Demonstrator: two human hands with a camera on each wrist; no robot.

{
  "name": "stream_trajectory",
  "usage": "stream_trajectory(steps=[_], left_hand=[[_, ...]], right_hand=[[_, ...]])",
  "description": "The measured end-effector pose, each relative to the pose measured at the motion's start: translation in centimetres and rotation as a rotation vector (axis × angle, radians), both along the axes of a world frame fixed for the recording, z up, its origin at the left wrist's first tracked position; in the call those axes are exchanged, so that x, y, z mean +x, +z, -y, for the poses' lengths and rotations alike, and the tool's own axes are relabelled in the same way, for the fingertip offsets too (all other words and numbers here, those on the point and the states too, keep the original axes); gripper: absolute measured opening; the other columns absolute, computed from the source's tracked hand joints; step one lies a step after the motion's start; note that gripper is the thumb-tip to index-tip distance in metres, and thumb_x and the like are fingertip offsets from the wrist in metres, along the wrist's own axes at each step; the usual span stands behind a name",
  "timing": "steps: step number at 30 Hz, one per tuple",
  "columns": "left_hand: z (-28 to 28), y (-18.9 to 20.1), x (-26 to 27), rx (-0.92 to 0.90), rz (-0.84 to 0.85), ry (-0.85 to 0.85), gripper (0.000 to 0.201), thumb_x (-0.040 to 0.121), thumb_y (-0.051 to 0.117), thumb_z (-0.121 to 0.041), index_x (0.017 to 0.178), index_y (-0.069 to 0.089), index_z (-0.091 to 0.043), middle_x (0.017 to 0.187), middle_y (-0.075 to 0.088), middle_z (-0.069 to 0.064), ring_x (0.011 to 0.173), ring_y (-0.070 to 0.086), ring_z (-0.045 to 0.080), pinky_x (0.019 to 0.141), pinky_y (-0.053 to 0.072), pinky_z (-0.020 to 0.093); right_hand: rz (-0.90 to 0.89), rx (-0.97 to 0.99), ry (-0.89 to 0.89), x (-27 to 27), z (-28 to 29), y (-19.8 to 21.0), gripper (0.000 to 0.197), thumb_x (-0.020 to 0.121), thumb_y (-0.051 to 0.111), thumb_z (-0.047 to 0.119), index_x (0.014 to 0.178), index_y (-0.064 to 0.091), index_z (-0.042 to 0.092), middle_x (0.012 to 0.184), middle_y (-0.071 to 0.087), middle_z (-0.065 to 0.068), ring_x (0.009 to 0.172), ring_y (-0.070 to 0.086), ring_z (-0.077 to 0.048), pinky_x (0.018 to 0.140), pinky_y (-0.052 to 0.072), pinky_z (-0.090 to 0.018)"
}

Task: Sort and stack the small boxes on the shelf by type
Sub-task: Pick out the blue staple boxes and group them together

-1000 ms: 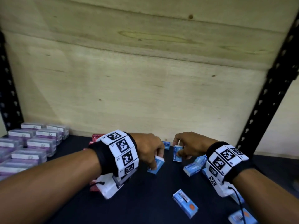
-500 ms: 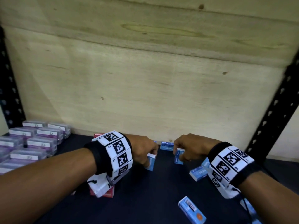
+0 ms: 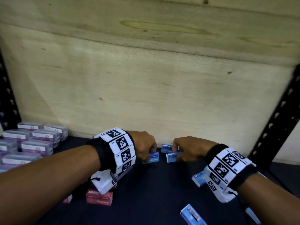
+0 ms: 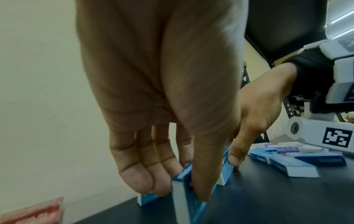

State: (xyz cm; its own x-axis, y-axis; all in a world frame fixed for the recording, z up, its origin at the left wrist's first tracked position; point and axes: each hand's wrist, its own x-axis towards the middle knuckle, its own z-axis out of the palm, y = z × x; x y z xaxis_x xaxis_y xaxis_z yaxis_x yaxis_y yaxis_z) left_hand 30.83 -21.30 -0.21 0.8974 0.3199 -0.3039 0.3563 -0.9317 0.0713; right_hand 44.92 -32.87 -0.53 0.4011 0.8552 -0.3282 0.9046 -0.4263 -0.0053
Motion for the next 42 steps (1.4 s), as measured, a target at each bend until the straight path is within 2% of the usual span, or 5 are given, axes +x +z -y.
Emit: stream_trajectory(steps=[13, 27, 35, 38, 42], left_hand=[[-0.7, -0.3, 1.8, 0.06, 0.02, -0.021, 0.038, 0.088, 0.071, -0.025, 0.124, 0.062, -0.017, 0.114, 0.062, 0.001, 0.089, 0.052, 0.015, 0.075, 0.043, 0.026], [-1.4, -0.8, 2.2, 0.09, 0.01, -0.007, 0.019, 0.083, 0.074, -0.018, 0.099, 0.066, -0.011, 0.091, 0.06, 0.003, 0.078, 0.054, 0.02, 0.068, 0.044, 0.028], [-1.0, 0.5, 1.1, 0.161, -0.008, 0.013, 0.036, 0.084, 0.076, -0.024, 0.115, 0.065, -0.011, 0.113, 0.065, 0.007, 0.087, 0.058, 0.021, 0.07, 0.045, 0.029], [0.2, 1.8, 0.6, 0.199, 0.034, -0.036, 0.033, 0.086, 0.072, -0.027, 0.113, 0.064, -0.011, 0.108, 0.065, 0.006, 0.089, 0.061, 0.022, 0.068, 0.045, 0.03], [3.4, 2.2, 0.0, -0.017, 0.033, -0.147, 0.027, 0.085, 0.073, -0.031, 0.108, 0.064, -0.02, 0.088, 0.058, -0.009, 0.072, 0.052, 0.008, 0.071, 0.045, 0.026]], right_hand=[[-0.039, 0.068, 0.038, 0.7, -0.8, -0.6, 0.021, 0.089, 0.07, 0.037, 0.1, 0.055, 0.029, 0.082, 0.055, 0.013, 0.08, 0.057, -0.015, 0.067, 0.043, -0.027], [-0.012, 0.105, 0.023, 1.2, -0.8, -1.2, 0.021, 0.09, 0.069, 0.036, 0.101, 0.053, 0.027, 0.081, 0.05, 0.012, 0.076, 0.052, -0.013, 0.056, 0.035, -0.021], [-0.042, 0.078, -0.024, 0.9, 0.2, -0.7, 0.038, 0.087, 0.07, 0.044, 0.112, 0.05, 0.024, 0.101, 0.053, 0.003, 0.091, 0.053, -0.018, 0.07, 0.041, -0.027], [-0.024, 0.104, -0.013, 1.4, 1.4, 0.1, 0.027, 0.089, 0.069, 0.041, 0.105, 0.052, 0.028, 0.106, 0.056, 0.004, 0.096, 0.055, -0.018, 0.078, 0.044, -0.029], [-0.046, 0.029, -0.022, 1.7, 3.6, 1.2, 0.023, 0.088, 0.07, 0.024, 0.11, 0.063, 0.023, 0.101, 0.059, 0.007, 0.093, 0.057, -0.016, 0.078, 0.043, -0.026]])
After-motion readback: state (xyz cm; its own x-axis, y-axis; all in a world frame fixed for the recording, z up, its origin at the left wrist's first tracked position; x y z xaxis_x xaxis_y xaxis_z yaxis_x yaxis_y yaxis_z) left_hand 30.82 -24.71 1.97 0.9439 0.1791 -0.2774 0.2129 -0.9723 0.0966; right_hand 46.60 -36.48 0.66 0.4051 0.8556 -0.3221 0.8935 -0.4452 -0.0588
